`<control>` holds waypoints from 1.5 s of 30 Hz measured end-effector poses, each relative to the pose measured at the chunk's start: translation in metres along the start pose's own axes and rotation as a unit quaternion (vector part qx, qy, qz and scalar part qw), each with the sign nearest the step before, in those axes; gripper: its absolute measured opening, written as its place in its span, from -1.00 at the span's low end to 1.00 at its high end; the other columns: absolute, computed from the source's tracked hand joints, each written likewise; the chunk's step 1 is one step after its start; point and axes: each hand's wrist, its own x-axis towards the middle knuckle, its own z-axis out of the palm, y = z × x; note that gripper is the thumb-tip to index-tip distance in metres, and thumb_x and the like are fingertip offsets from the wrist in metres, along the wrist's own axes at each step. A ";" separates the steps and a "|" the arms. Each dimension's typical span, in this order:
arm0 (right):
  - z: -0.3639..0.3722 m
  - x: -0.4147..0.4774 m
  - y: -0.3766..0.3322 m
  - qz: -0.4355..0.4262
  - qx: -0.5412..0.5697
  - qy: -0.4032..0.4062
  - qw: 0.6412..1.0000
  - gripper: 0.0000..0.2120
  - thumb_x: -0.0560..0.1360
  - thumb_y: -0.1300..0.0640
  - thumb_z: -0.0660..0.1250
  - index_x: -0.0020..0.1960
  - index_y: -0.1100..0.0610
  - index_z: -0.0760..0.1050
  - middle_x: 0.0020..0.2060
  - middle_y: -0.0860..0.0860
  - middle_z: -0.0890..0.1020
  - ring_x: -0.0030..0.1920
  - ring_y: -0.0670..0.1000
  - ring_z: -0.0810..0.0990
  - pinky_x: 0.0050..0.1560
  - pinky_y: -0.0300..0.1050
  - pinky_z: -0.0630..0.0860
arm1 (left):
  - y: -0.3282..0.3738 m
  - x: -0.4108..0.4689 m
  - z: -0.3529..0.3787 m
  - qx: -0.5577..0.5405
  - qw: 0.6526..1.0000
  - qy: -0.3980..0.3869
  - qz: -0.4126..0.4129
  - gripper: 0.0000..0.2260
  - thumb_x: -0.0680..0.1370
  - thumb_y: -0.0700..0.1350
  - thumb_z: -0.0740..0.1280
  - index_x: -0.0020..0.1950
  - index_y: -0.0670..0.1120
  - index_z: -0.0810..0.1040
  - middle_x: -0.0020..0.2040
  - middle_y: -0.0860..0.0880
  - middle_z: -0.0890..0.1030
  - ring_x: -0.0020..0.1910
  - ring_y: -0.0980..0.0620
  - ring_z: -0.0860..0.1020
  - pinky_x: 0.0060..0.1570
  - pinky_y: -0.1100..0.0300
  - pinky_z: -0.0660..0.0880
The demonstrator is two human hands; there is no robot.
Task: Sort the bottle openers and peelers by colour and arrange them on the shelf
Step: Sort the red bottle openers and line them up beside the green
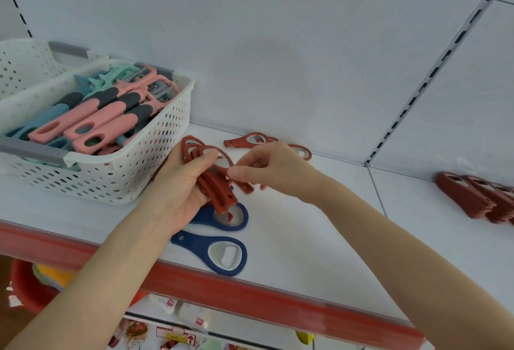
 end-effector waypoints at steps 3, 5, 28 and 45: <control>-0.005 0.022 0.012 -0.008 -0.016 0.059 0.998 -0.89 0.48 0.09 0.36 -0.12 0.13 0.58 -0.26 -0.02 0.60 -0.28 -0.10 0.51 -0.21 -0.22 0.49 | 0.001 0.001 -0.003 -0.008 1.000 0.027 -0.012 -0.81 0.55 -0.31 0.22 0.09 -0.08 0.46 -0.13 -0.09 0.63 -0.25 0.03 0.66 -0.34 0.07 0.60; -0.008 0.044 0.028 0.006 -0.117 0.110 0.987 -0.84 0.52 0.13 0.29 0.01 0.20 0.57 -0.10 0.08 0.62 -0.11 0.02 0.55 -0.08 -0.15 0.43 | 0.002 0.001 -0.006 -0.026 0.999 0.027 -0.026 -0.78 0.55 -0.32 0.20 0.16 -0.13 0.45 -0.05 -0.19 0.64 -0.15 -0.07 0.67 -0.24 0.00 0.62; -0.019 0.024 0.062 0.045 -0.285 0.109 0.951 -0.59 0.37 -0.01 0.43 0.16 0.10 0.47 0.13 0.04 0.47 0.18 0.09 0.41 0.18 -0.07 0.37 | 0.003 -0.002 -0.007 -0.045 0.997 0.009 -0.058 -0.69 0.57 -0.29 0.15 0.32 -0.16 0.36 0.14 -0.28 0.55 -0.13 -0.11 0.67 -0.33 -0.01 0.61; -0.019 -0.014 0.040 0.067 -0.006 0.202 0.977 -0.88 0.39 0.20 0.40 -0.28 0.02 0.60 -0.36 -0.04 0.56 -0.36 -0.06 0.45 -0.33 -0.25 0.39 | -0.009 0.010 0.007 -0.012 1.000 0.000 -0.026 -0.94 0.56 -0.17 0.24 0.02 -0.08 0.46 0.04 -0.16 0.53 -0.03 -0.08 0.60 -0.06 0.02 0.54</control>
